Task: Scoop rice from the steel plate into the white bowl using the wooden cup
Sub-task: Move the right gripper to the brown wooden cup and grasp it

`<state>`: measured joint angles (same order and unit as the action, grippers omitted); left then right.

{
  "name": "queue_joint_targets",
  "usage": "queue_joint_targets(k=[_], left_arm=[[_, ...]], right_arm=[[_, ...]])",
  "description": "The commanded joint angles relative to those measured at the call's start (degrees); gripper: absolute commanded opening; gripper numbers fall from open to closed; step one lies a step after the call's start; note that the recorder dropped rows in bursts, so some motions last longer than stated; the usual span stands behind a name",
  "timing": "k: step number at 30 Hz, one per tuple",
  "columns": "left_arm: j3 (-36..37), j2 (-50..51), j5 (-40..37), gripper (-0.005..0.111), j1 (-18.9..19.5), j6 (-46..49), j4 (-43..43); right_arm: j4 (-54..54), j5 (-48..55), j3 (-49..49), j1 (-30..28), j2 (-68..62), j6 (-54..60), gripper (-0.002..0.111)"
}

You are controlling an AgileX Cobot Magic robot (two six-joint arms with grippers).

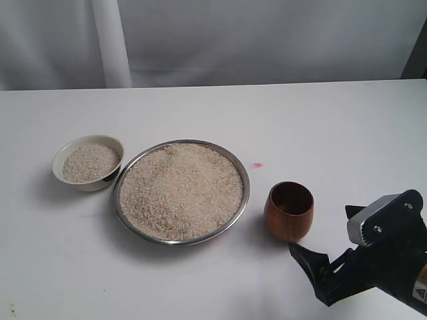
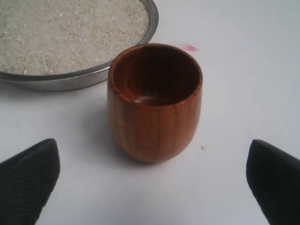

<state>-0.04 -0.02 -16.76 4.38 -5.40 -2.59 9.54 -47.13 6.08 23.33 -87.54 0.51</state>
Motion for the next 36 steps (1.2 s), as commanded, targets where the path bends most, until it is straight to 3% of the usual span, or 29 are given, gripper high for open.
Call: queue_joint_targets(k=[1,13,36], left_arm=[[0.04,0.02,0.46,0.000,-0.37,-0.10,0.07],[0.04,0.02,0.46,0.000,-0.37,-0.10,0.07],[0.04,0.02,0.46,0.000,-0.37,-0.10,0.07]], right_arm=[[-0.85,-1.67,0.05,0.12,-0.05,-1.15,0.105],[-0.37,-3.35,1.92,0.12,-1.12,-2.35,0.105],[0.94,-13.26,16.57,0.12,-27.55,-1.74,0.104]])
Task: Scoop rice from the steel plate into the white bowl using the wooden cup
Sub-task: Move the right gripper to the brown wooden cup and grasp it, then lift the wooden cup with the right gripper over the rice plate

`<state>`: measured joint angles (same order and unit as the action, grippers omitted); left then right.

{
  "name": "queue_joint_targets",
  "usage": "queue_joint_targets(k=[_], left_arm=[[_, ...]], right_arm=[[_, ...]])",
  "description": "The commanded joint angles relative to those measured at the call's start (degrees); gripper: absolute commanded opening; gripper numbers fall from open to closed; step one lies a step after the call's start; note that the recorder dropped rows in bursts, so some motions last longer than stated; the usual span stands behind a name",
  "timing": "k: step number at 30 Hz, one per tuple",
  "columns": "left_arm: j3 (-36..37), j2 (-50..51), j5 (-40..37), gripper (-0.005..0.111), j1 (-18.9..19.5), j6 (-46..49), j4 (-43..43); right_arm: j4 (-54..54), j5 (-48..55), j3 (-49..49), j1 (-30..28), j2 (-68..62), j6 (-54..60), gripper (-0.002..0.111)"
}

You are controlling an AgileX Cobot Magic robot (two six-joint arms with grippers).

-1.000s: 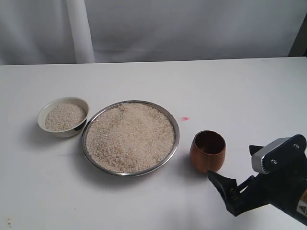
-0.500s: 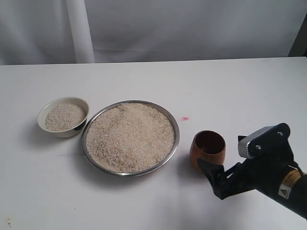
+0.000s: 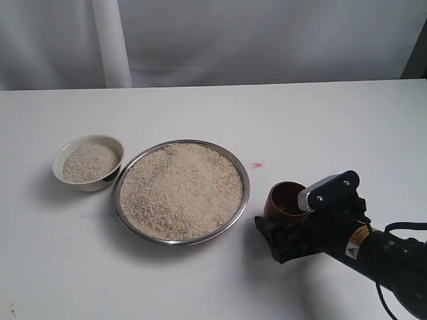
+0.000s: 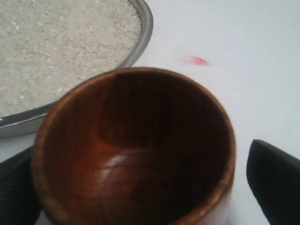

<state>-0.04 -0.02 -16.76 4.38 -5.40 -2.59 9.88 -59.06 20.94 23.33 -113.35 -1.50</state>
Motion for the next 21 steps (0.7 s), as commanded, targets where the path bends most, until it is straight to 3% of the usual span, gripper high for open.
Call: queue_joint_targets(k=[1,14,17,21], left_arm=[[0.04,0.02,0.46,0.000,-0.37,-0.10,0.07],[0.04,0.02,0.46,0.000,-0.37,-0.10,0.07],[0.04,0.02,0.46,0.000,-0.37,-0.10,0.07],[0.04,0.02,0.46,0.000,-0.37,-0.10,0.07]], right_arm=[[0.60,-1.33,2.08,0.12,-2.17,0.27,0.103],[0.60,-1.70,3.24,0.12,-4.22,0.41,0.098],[0.60,-1.70,3.24,0.12,-4.22,0.41,0.091],[0.60,-1.81,3.24,0.12,-4.22,0.41,0.074]])
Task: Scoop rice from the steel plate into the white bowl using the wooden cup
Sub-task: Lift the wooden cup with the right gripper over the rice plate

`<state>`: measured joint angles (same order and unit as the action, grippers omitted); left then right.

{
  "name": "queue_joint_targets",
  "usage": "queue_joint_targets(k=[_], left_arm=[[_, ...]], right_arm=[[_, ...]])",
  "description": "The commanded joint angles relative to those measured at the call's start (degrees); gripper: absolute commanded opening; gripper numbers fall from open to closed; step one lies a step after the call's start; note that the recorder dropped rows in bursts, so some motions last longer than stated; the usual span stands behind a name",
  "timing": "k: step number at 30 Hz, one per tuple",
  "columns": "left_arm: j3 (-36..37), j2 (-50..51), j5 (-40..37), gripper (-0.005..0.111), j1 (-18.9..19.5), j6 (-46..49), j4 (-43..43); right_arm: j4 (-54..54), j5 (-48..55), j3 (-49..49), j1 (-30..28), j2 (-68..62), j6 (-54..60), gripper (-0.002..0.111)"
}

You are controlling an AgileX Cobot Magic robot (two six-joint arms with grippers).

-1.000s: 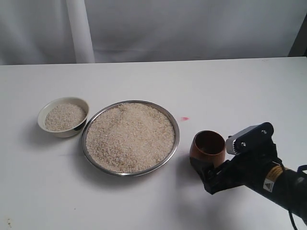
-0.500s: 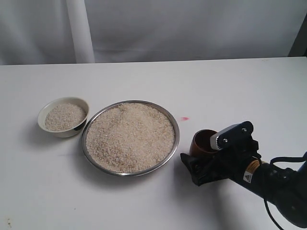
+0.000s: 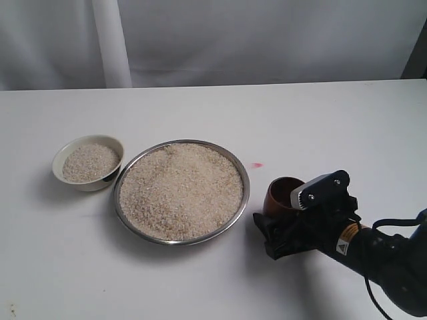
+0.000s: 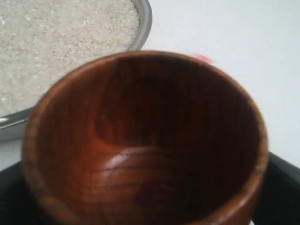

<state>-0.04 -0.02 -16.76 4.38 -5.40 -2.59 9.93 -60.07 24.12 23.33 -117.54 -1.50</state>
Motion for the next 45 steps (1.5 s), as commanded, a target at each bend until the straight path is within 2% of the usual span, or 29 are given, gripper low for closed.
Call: queue_joint_targets(k=[1,4,11,12,20,26,29,33,38,41,42,43,45], left_arm=[[0.04,0.02,0.46,0.000,-0.37,-0.10,0.07],[0.04,0.02,0.46,0.000,-0.37,-0.10,0.07],[0.04,0.02,0.46,0.000,-0.37,-0.10,0.07],[0.04,0.02,0.46,0.000,-0.37,-0.10,0.07],[0.04,0.02,0.46,0.000,-0.37,-0.10,0.07],[0.04,0.02,0.46,0.000,-0.37,-0.10,0.07],[0.04,0.02,0.46,0.000,-0.37,-0.10,0.07],[0.04,0.02,0.46,0.000,-0.37,-0.10,0.07],[0.04,0.02,0.46,0.000,-0.37,-0.10,0.07],[0.04,0.02,0.46,0.000,-0.37,-0.10,0.07],[0.04,0.02,0.46,0.000,-0.37,-0.10,0.07],[0.04,0.02,0.46,0.000,-0.37,-0.10,0.07],[0.04,0.02,0.46,0.000,-0.37,-0.10,0.07]], right_arm=[[0.55,-0.93,0.06,0.12,-0.04,0.41,0.069],[0.34,-0.93,0.06,0.12,-0.04,0.41,0.052],[0.34,-1.31,0.06,0.12,-0.04,0.41,0.003],[0.46,-1.31,0.06,0.12,-0.04,0.41,0.000],[2.02,0.71,0.06,0.12,2.36,0.43,0.000],[3.96,15.96,0.06,0.12,14.62,0.86,0.000],[3.96,27.92,0.93,0.12,22.92,2.82,0.000],[4.92,50.58,7.04,0.12,32.70,2.37,0.000],[8.22,64.79,15.49,3.23,37.24,1.50,0.000],[20.21,85.86,29.66,12.01,35.46,2.88,0.000],[22.80,90.10,32.69,13.74,34.30,4.63,0.000],[27.03,98.43,37.94,16.71,31.56,9.10,0.000],[34.63,107.98,45.13,20.39,26.10,15.49,0.000]])
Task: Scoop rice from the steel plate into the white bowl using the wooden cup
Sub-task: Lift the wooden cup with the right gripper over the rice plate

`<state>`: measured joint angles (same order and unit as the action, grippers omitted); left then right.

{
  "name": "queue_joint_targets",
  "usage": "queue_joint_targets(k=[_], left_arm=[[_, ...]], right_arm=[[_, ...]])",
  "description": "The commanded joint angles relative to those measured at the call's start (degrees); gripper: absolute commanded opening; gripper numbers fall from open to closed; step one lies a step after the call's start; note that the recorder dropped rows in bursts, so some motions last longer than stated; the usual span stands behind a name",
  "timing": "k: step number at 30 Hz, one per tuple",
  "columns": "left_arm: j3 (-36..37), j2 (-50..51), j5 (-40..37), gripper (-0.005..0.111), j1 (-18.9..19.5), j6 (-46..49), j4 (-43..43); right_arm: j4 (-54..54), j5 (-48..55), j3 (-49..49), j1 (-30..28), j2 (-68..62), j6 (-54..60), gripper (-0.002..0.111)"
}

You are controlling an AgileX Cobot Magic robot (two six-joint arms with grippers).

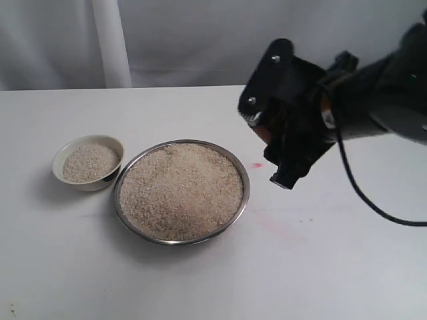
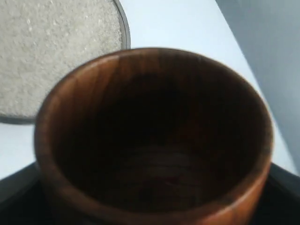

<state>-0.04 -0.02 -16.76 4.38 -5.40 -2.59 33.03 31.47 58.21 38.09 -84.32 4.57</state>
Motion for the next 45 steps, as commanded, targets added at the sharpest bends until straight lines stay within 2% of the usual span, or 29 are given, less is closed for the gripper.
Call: queue_joint_targets(k=[1,3,6,12,28,45], left_arm=[[0.04,0.02,0.46,0.000,-0.37,-0.10,0.07],[0.04,0.02,0.46,0.000,-0.37,-0.10,0.07],[0.04,0.02,0.46,0.000,-0.37,-0.10,0.07],[0.04,0.02,0.46,0.000,-0.37,-0.10,0.07],[0.04,0.02,0.46,0.000,-0.37,-0.10,0.07],[0.04,0.02,0.46,0.000,-0.37,-0.10,0.07]], right_arm=[[13.74,18.92,13.31,6.71,-9.31,11.52,0.000],[20.03,24.36,20.48,8.81,-17.21,17.73,0.000],[28.05,27.22,26.84,9.28,-26.35,20.37,0.000],[32.73,27.81,33.82,9.28,-37.15,23.33,0.000],[38.12,22.12,34.98,10.48,-44.98,23.57,0.000],[39.81,21.58,37.23,10.48,-49.26,23.94,0.000]])
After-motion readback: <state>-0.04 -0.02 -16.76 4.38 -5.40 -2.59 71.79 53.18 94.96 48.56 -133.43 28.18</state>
